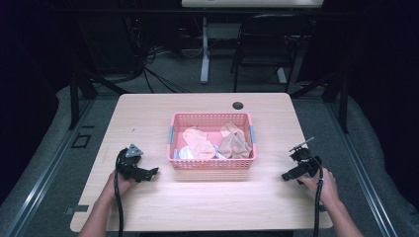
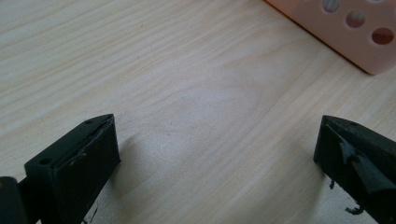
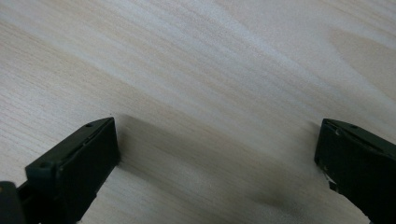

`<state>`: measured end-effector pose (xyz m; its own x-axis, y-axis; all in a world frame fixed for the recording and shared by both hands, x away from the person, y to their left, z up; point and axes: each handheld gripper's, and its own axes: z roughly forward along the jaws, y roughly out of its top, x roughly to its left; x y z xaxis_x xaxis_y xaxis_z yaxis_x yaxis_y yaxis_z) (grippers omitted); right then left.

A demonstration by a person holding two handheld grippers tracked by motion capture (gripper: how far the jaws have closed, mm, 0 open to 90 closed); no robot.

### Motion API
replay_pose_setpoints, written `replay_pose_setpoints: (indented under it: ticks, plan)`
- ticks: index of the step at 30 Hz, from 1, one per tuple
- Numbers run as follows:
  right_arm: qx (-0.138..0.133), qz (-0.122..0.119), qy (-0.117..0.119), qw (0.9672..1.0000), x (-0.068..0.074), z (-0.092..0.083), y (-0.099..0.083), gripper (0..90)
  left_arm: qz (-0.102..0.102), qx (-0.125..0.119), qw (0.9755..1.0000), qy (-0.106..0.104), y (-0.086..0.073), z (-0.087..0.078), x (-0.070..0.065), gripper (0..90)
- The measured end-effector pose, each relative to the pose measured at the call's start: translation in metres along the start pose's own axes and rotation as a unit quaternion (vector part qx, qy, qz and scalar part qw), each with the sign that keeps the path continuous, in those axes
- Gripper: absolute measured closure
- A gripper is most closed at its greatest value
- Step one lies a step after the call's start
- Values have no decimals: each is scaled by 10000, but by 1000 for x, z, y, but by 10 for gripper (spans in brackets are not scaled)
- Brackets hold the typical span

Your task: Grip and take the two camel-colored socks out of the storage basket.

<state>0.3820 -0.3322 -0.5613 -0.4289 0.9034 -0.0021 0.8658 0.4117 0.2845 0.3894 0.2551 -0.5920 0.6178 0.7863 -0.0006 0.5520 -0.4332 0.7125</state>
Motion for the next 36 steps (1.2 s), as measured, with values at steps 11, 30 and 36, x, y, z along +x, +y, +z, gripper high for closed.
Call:
replay_pose_setpoints:
  ticks: [11,30,36]
  plan:
    - [-121,3,11,9999,0,0,-1,0,18,1,10000,-4,0,0,0,0]
    - [10,87,-107,9999,-12,-3,1,0,41,0,10000,-17,0,0,0,0]
    - [-326,16,-34,9995,-8,-25,2,0,40,1,10000,-15,0,0,0,0]
